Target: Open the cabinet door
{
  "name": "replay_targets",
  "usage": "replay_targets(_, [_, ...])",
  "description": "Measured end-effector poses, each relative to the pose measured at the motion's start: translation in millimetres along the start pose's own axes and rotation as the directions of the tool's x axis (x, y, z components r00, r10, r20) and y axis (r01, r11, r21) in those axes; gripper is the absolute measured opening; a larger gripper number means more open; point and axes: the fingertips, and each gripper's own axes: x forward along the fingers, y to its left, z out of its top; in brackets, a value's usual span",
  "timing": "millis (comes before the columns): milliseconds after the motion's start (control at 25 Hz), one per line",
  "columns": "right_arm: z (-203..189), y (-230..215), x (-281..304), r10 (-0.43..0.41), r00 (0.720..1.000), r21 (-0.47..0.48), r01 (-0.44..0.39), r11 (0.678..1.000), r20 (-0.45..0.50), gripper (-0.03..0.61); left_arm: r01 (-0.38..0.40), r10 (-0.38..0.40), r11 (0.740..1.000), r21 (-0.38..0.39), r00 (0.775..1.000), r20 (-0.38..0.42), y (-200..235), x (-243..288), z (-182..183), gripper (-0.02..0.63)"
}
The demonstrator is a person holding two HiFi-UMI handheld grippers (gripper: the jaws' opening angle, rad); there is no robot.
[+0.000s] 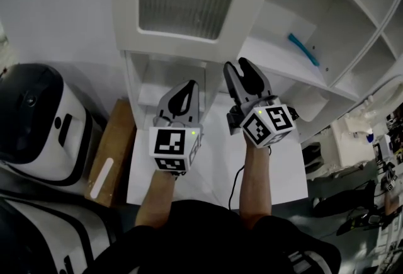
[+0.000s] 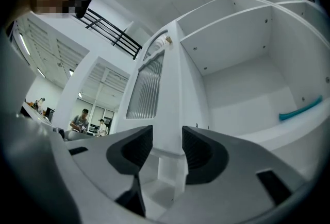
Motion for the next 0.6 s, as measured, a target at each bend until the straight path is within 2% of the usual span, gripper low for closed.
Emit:
replay_targets(200, [3, -14, 8, -0.032, 0.999, 0.003, 0.032, 0.999, 0.002, 0.181, -0.013, 0.012, 1.0, -0.009, 1.0, -0.006, 8, 4, -3, 0.014])
replay_targets(600, [3, -16, 23, 0.011, 1.0, 0.006, -0.011, 1.0, 0.009, 0.184, -0.015, 0.015, 1.0, -0.012, 1.0, -0.007, 14, 19, -6, 0.013])
